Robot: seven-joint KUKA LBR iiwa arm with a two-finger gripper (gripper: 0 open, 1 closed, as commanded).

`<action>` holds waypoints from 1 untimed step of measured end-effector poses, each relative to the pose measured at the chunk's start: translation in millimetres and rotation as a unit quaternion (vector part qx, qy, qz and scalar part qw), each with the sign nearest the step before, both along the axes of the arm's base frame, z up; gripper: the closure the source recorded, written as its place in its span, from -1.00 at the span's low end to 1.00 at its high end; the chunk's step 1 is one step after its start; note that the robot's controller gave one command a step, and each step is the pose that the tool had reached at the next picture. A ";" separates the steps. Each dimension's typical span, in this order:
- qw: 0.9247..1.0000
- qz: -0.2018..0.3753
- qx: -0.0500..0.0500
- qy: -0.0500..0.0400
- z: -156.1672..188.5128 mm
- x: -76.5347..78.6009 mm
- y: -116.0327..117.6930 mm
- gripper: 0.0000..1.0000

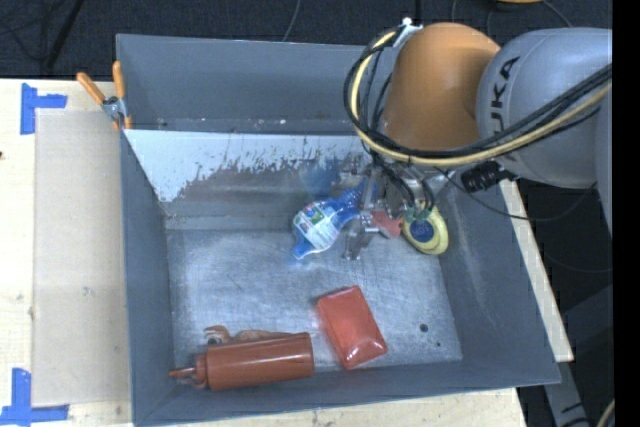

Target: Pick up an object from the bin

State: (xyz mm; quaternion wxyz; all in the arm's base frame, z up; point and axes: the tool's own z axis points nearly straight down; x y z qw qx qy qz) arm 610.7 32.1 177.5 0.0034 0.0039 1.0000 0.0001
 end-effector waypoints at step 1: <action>1.000 -0.006 0.001 0.004 -26.8 5.5 12.0 -1.00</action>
Offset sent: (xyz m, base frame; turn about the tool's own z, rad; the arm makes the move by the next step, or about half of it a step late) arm 0.0103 -0.0147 -0.0519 0.0181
